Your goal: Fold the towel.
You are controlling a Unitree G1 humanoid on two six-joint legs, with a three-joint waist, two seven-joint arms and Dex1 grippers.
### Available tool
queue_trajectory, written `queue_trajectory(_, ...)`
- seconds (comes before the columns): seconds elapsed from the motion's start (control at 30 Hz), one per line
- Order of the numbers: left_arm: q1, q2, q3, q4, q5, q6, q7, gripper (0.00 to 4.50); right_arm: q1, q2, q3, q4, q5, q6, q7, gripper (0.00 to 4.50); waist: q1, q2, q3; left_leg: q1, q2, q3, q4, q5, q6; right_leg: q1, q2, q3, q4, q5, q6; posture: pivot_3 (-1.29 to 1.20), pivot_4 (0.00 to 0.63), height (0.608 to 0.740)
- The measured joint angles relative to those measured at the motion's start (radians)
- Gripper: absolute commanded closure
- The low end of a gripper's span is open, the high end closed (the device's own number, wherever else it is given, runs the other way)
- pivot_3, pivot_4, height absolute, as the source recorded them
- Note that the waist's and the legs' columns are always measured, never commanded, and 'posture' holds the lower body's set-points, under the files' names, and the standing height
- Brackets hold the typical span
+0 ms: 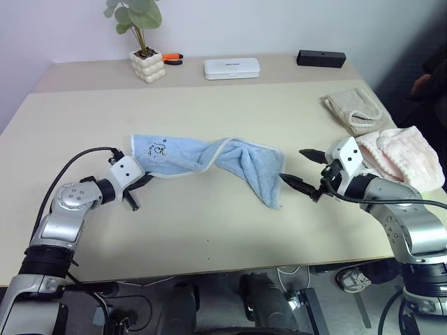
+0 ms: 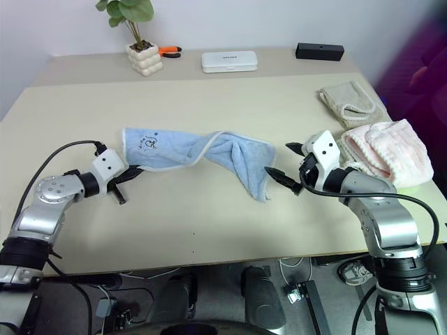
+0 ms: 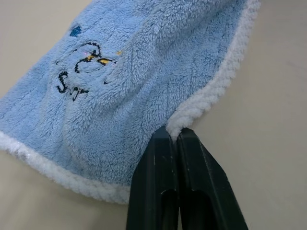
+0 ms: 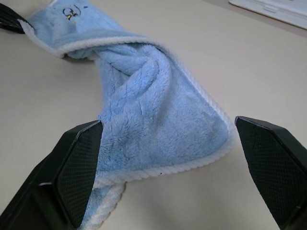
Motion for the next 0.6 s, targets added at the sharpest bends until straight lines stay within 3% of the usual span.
queue_trajectory(0.17,0.191,0.056,0.094,-0.225,-0.092,0.129,-0.041,4.49,-0.154,0.017,0.090,0.144,-0.114,-0.042,-0.037,0.00,-0.001,0.000,0.000,0.000,0.001,0.000,0.000,0.000,0.000,0.000,0.000,0.000,0.000,0.000,0.000,0.00,0.150,0.737)
queue_trajectory(0.3,0.334,0.087,0.161,-0.355,-0.128,0.196,-0.051,4.49,-0.352,0.122,0.132,0.449,-0.176,-0.043,-0.087,0.00,0.002,0.001,0.001,0.000,0.000,0.001,0.000,0.000,0.000,0.000,0.000,0.000,0.000,0.000,0.000,0.00,0.150,0.737)
queue_trajectory(0.47,0.366,0.089,0.188,-0.390,-0.130,0.237,-0.042,4.49,-0.519,0.212,0.139,0.769,-0.212,-0.060,-0.112,0.00,0.010,0.001,0.001,-0.001,0.000,0.000,0.000,0.000,0.000,-0.001,-0.001,-0.001,-0.001,0.000,0.000,0.00,0.150,0.737)
queue_trajectory(0.6,0.370,0.090,0.210,-0.433,-0.139,0.273,-0.034,4.49,-0.565,0.229,0.148,0.942,-0.234,-0.077,-0.085,0.00,0.007,0.002,0.001,-0.001,0.000,0.000,-0.001,0.000,0.000,-0.001,-0.001,-0.001,-0.001,0.000,0.000,0.00,0.150,0.737)
